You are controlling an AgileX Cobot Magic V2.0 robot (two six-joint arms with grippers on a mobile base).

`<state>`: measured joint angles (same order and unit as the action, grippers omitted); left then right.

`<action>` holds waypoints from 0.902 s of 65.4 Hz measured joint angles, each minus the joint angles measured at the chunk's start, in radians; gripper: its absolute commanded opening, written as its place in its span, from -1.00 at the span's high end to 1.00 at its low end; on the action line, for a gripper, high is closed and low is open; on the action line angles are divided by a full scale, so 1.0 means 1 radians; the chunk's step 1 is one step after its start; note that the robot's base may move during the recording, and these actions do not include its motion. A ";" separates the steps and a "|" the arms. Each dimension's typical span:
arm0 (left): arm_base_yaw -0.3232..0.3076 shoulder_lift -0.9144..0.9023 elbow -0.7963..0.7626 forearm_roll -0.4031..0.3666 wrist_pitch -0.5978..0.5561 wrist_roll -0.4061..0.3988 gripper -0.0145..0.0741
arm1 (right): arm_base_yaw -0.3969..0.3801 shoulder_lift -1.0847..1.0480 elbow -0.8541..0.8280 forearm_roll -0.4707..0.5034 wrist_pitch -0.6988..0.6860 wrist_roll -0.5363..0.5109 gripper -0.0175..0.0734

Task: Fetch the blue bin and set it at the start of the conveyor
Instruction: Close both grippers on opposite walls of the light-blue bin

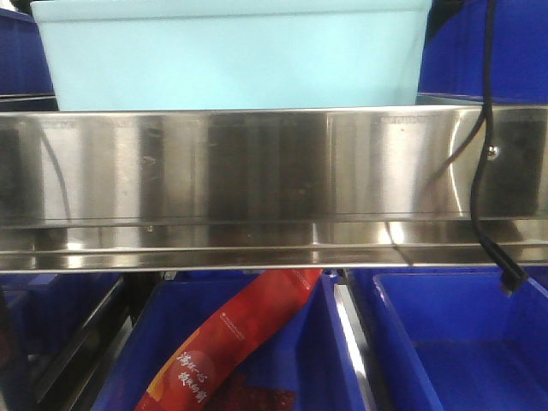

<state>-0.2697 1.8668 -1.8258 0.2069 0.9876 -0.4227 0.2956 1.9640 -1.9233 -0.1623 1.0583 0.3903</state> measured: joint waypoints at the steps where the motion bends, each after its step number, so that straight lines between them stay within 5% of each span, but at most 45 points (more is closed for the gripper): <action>1: 0.000 0.000 0.000 0.000 0.000 0.000 0.06 | 0.000 0.000 0.000 0.000 0.000 0.002 0.05; 59: 0.000 0.032 0.000 0.001 -0.006 0.000 0.08 | 0.000 0.000 0.000 0.000 0.000 0.002 0.05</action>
<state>-0.2697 1.8991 -1.8258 0.2077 0.9816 -0.4227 0.2956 1.9640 -1.9233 -0.1623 1.0583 0.3921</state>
